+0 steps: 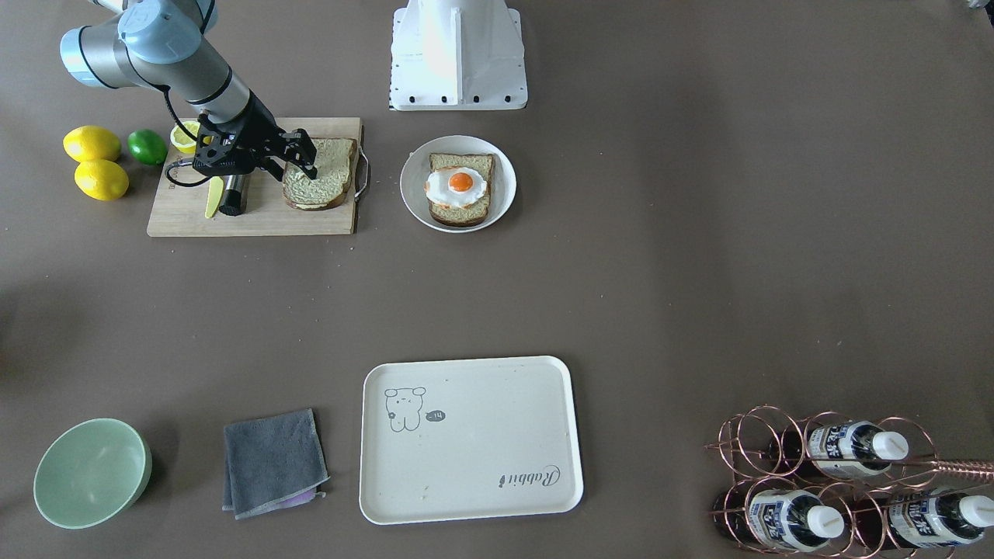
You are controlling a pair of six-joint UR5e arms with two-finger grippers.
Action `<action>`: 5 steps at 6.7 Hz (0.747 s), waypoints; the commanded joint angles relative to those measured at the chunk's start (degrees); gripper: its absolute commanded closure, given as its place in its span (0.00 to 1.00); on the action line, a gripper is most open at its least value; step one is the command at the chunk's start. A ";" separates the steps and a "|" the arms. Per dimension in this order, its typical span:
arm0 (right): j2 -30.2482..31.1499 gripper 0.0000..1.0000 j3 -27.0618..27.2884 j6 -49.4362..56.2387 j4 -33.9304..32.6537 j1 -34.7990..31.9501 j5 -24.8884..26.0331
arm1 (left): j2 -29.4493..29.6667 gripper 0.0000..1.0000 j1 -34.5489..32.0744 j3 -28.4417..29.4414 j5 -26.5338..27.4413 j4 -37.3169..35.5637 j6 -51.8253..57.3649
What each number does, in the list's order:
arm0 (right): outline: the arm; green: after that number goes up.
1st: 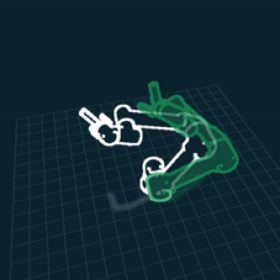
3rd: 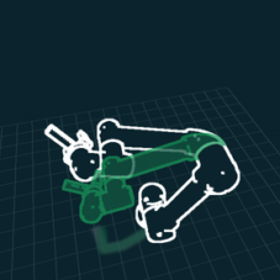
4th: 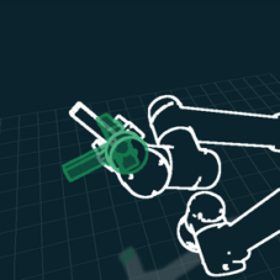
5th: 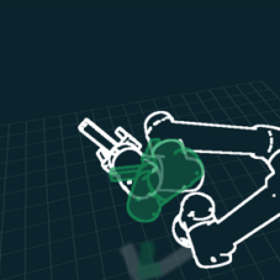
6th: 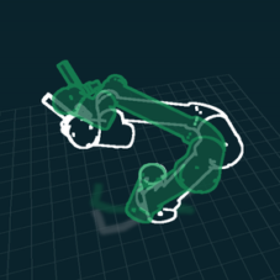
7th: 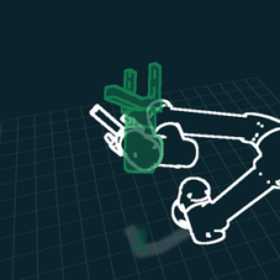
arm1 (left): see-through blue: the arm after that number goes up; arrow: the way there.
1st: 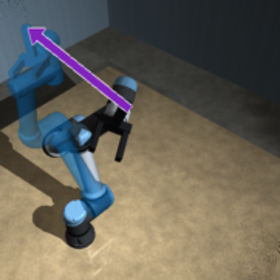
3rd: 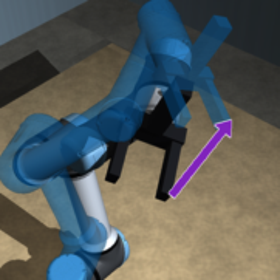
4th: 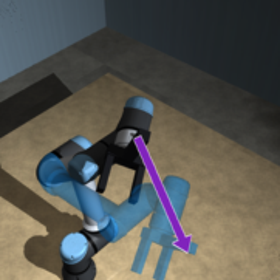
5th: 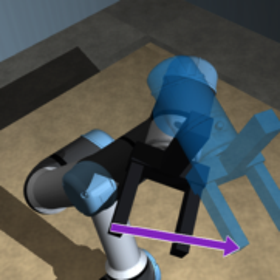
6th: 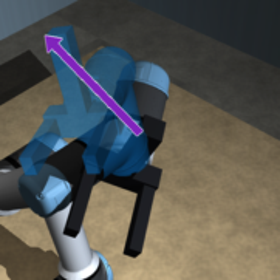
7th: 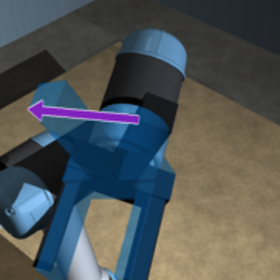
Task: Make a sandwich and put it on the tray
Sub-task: 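Grasp the bread slice edge with the right gripper and lift it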
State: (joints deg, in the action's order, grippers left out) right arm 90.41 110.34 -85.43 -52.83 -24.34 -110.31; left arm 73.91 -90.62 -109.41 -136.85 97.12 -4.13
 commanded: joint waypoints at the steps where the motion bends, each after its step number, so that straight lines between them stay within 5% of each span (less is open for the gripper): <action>1: 0.20 1.00 0.57 0.00 0.01 -0.96 0.01 | -0.17 0.03 0.00 -0.01 -0.09 0.00 0.00; 5: -3.29 1.00 4.43 0.09 -0.08 -3.26 -3.23 | -0.35 0.03 0.00 0.07 0.00 0.00 0.00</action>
State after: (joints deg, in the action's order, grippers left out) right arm 89.18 113.49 -85.34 -52.91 -27.43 -112.11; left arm 73.58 -90.61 -109.41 -136.85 97.12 -4.13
